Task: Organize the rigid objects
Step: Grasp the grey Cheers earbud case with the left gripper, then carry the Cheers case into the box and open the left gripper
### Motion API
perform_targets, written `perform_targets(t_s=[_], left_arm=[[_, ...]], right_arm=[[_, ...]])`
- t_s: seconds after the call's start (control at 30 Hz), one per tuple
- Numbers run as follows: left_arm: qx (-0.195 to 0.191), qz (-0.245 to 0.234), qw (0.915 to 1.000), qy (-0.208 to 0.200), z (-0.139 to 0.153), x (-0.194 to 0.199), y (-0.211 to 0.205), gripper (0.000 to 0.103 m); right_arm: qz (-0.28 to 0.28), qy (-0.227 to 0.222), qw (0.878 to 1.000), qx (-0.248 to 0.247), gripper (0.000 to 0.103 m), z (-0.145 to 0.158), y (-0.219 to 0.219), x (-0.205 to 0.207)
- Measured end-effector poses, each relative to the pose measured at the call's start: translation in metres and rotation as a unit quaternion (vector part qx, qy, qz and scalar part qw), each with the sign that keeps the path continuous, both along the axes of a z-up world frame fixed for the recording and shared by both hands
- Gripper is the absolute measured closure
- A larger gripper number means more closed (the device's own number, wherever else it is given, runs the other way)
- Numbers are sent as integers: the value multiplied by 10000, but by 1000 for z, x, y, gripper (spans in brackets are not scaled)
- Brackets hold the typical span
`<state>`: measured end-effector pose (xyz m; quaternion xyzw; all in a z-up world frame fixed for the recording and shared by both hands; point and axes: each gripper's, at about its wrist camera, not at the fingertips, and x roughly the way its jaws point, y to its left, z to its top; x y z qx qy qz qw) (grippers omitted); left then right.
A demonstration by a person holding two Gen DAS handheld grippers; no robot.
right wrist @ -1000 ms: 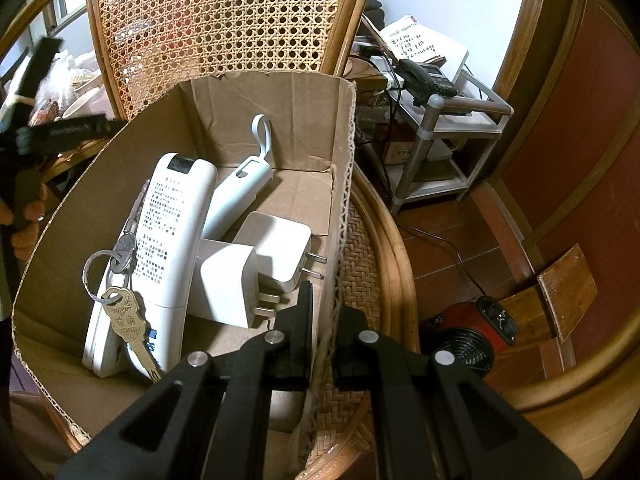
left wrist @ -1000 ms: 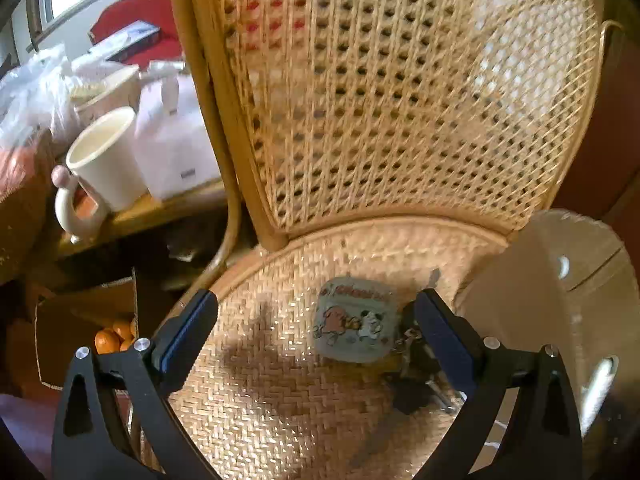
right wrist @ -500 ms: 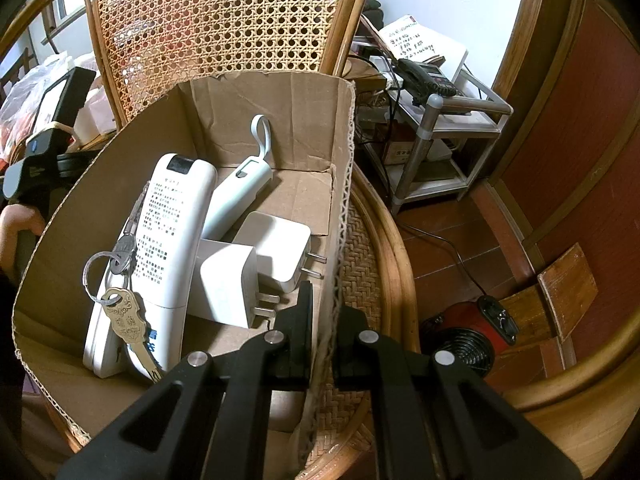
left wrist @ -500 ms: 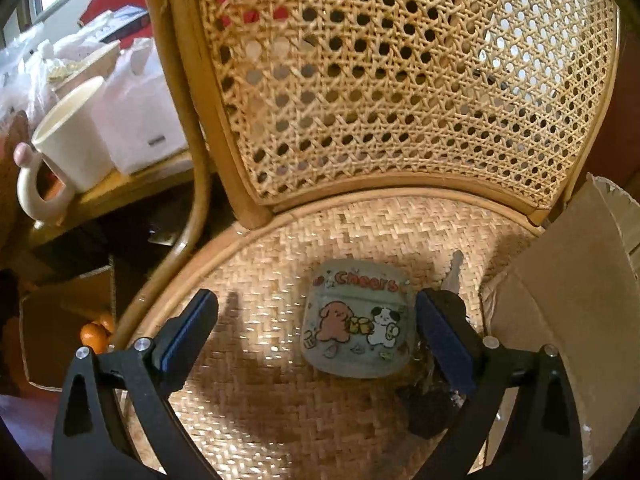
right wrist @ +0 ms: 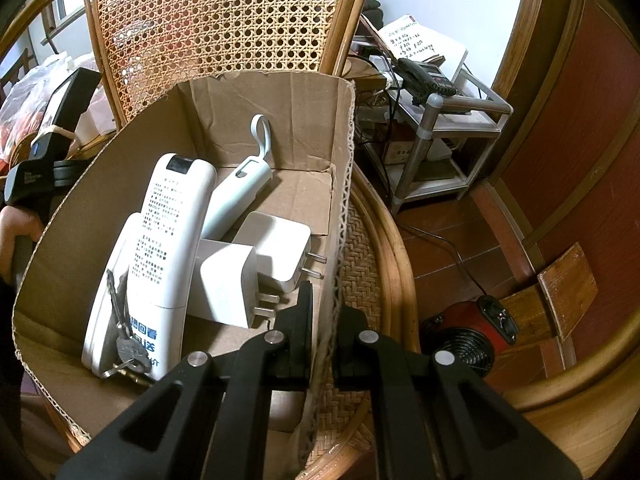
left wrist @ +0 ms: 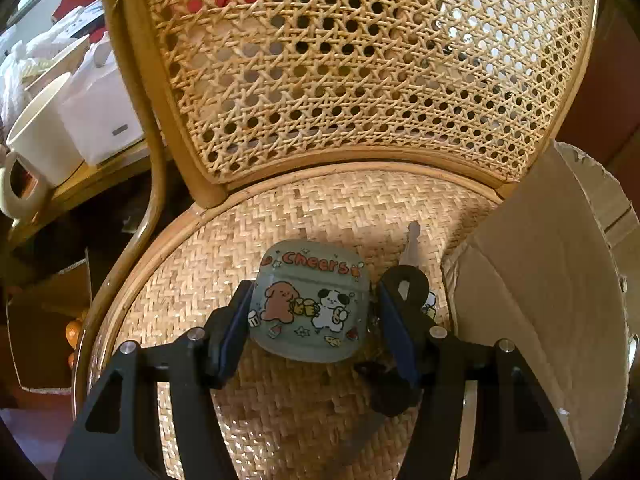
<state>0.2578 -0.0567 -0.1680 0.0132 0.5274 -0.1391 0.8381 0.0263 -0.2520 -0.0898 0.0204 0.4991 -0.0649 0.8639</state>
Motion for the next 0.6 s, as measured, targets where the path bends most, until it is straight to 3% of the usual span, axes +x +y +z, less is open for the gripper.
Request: perform_targets(t_s=[0.2, 0.5, 0.6], left_arm=[[45, -4, 9998, -192, 18, -10, 0, 42], [127, -149, 9969, -756, 68, -43, -2, 42], [-71, -153, 9961, -870, 85, -52, 8, 42]], right_arm=[[1, -1, 10000, 1, 94, 0, 0, 0], [-1, 0, 10000, 1, 94, 0, 0, -1], [-5, 1, 10000, -3, 94, 0, -1, -1]])
